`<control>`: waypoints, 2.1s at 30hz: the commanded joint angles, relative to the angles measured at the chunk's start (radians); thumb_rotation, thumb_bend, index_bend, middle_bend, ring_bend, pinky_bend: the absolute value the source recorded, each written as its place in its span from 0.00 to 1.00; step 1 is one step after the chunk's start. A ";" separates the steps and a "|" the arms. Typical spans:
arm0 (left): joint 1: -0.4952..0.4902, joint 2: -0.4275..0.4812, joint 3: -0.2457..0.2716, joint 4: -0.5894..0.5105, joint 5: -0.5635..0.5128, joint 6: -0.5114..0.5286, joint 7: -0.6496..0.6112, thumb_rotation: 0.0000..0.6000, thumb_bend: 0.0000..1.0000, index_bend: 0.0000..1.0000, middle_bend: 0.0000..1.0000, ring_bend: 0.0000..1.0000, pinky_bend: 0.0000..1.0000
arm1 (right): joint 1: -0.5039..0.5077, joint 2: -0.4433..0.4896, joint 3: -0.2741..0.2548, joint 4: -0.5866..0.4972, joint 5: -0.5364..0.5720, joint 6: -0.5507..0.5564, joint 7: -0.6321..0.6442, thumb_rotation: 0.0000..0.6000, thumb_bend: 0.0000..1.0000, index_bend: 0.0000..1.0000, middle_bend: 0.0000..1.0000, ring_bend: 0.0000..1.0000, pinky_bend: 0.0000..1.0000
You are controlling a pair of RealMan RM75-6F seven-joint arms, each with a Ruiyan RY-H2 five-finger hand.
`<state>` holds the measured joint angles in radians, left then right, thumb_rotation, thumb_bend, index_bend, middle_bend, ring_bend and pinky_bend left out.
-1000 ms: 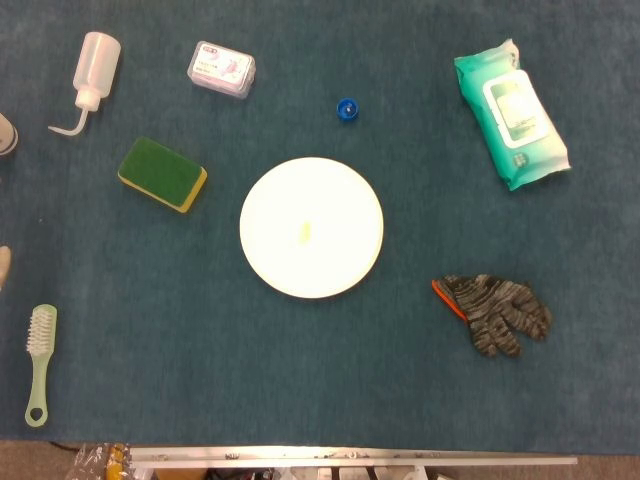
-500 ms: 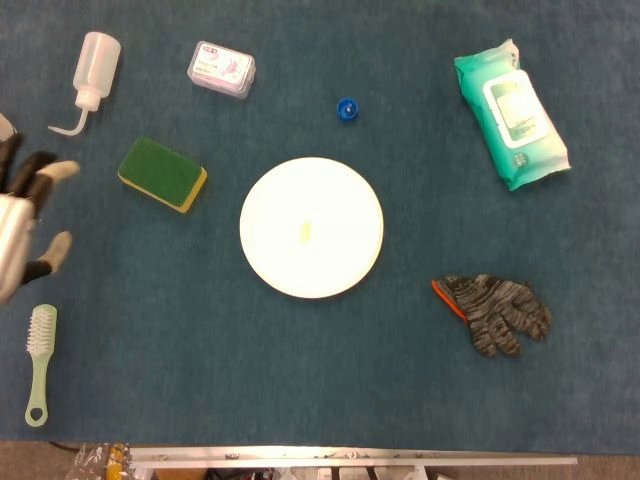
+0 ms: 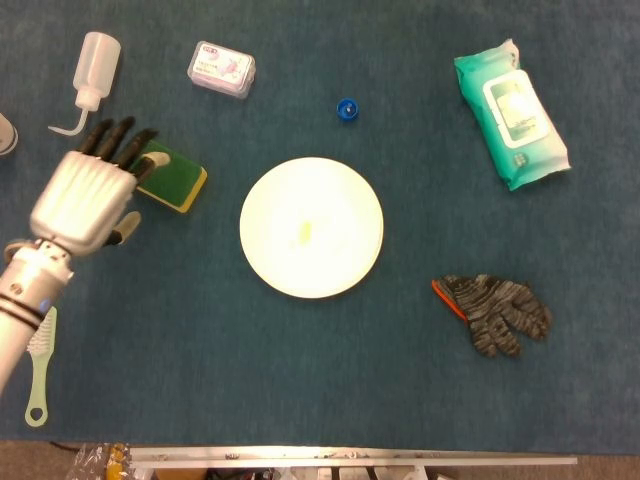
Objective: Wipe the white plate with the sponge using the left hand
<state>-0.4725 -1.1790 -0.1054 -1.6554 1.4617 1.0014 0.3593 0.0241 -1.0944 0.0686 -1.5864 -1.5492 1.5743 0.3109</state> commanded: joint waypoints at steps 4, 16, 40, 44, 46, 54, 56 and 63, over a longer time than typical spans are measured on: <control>-0.071 -0.061 0.007 0.091 -0.046 -0.084 0.066 1.00 0.28 0.17 0.04 0.01 0.05 | 0.003 0.001 0.002 -0.009 0.005 -0.006 -0.015 1.00 0.39 0.39 0.39 0.24 0.45; -0.155 -0.127 0.012 0.207 -0.181 -0.188 0.190 1.00 0.28 0.12 0.00 0.00 0.05 | -0.001 0.005 0.005 -0.014 0.012 -0.004 -0.020 1.00 0.39 0.39 0.39 0.24 0.45; -0.277 -0.223 0.051 0.299 -0.550 -0.241 0.423 1.00 0.28 0.17 0.00 0.00 0.05 | -0.015 0.006 0.012 0.023 0.032 0.002 0.024 1.00 0.39 0.39 0.39 0.24 0.45; -0.290 -0.244 0.060 0.322 -0.569 -0.232 0.421 1.00 0.28 0.23 0.01 0.00 0.05 | -0.017 0.006 0.013 0.029 0.034 0.003 0.030 1.00 0.39 0.39 0.39 0.24 0.45; -0.293 -0.253 0.063 0.331 -0.575 -0.227 0.417 1.00 0.28 0.27 0.02 0.00 0.05 | -0.019 0.007 0.013 0.032 0.036 0.004 0.033 1.00 0.39 0.39 0.39 0.24 0.45; -0.303 -0.266 0.058 0.323 -0.600 -0.193 0.395 1.00 0.28 0.37 0.09 0.00 0.05 | -0.019 0.005 0.014 0.039 0.031 0.004 0.046 1.00 0.39 0.39 0.39 0.24 0.45; -0.308 -0.243 0.061 0.284 -0.600 -0.174 0.410 1.00 0.28 0.38 0.10 0.01 0.05 | -0.016 0.004 0.015 0.042 0.029 0.001 0.051 1.00 0.39 0.39 0.39 0.24 0.45; -0.331 -0.153 0.079 0.098 -0.643 -0.088 0.524 1.00 0.28 0.38 0.10 0.01 0.05 | 0.000 -0.007 0.019 0.066 0.030 -0.021 0.076 1.00 0.39 0.39 0.39 0.24 0.45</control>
<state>-0.7919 -1.3680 -0.0342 -1.4954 0.8404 0.8756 0.8377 0.0219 -1.0998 0.0874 -1.5226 -1.5192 1.5551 0.3853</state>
